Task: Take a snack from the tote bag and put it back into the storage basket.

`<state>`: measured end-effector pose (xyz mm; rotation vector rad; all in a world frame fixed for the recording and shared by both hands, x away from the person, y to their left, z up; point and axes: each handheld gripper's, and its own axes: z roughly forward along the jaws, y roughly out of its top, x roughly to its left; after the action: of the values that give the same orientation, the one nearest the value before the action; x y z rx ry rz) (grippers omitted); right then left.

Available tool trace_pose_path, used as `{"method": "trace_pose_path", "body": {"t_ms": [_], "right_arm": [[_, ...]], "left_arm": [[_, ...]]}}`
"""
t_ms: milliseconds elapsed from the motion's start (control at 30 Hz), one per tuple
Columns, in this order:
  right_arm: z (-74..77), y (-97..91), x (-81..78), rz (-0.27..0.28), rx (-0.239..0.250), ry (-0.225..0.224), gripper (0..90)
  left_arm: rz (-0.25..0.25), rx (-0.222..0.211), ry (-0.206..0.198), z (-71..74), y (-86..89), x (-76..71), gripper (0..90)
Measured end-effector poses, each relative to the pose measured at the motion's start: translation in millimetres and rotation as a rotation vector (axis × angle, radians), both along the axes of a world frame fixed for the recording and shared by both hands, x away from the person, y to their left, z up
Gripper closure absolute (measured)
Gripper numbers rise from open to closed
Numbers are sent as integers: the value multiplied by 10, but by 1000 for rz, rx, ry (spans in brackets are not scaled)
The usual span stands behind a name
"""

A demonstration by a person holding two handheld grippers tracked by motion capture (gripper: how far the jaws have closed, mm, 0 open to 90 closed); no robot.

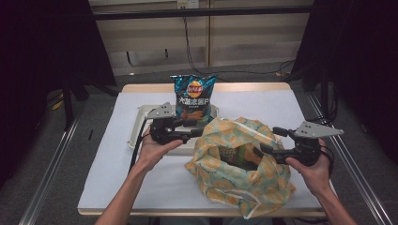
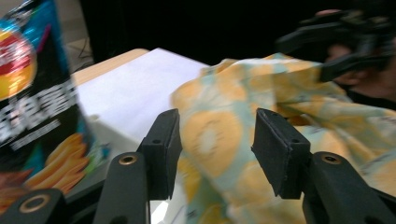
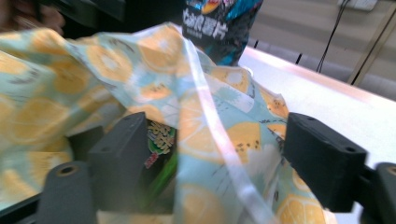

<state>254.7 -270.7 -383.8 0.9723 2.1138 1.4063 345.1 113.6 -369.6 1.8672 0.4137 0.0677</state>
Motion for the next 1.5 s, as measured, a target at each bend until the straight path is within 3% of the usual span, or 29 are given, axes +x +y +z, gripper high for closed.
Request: {"method": "trace_pose_path", "body": {"t_ms": [133, 200, 333, 367, 400, 467, 533, 633, 733, 800, 967, 1067, 1167, 1233, 1300, 1367, 1433, 1500], "right_arm": [[-115, 46, 195, 32, -31, 69, 177], [-150, 66, 248, 29, -60, 75, 175], [-218, 115, 349, 38, -70, 97, 206], [-264, 163, 389, 40, -95, 112, 360], [-264, 163, 389, 40, -95, 112, 360], [-294, 208, 407, 57, -96, 129, 525], [-298, 256, 378, 105, -77, 133, 745], [-247, 289, 290, 144, -68, 132, 858], [-205, 313, 164, 184, -43, 131, 884], [-177, 357, 40, 212, -17, 132, 889], [-154, 423, -98, 254, 6, 139, 890], [-143, 445, -169, 267, 22, 139, 891], [-127, 461, -175, 276, 43, 140, 891], [-110, 465, -171, 276, 53, 138, 891], [-88, 461, -165, 276, 69, 133, 891], [-63, 451, -160, 275, 77, 128, 891], [-44, 442, -154, 276, 78, 126, 890], [-46, 432, -135, 275, 73, 126, 881]], "left_arm": [[-41, 31, -14, -15, -171, -47, 476], [-66, 16, 11, -43, -237, -54, 470], [-91, 29, 13, -71, -326, -85, 432], [-86, 51, 5, -77, -349, -109, 394], [-86, 51, 5, -77, -349, -109, 370], [-82, 58, -2, -90, -354, -129, 346], [-82, 67, -12, -109, -354, -142, 299], [-84, 93, -29, -142, -349, -157, 244], [-81, 134, -41, -190, -363, -181, 190], [-87, 146, -48, -219, -374, -208, 167], [-124, 172, -64, -279, -427, -266, 132], [-112, 183, -104, -298, -461, -294, 113], [-77, 228, -133, -374, -504, -286, 120], [-37, 269, -150, -439, -530, -265, 170], [-8, 287, -136, -494, -523, -196, 239], [9, 282, -137, -521, -511, -162, 391], [-1, 270, -111, -508, -472, -129, 632], [-24, 215, -88, -463, -417, -112, 842]]}}
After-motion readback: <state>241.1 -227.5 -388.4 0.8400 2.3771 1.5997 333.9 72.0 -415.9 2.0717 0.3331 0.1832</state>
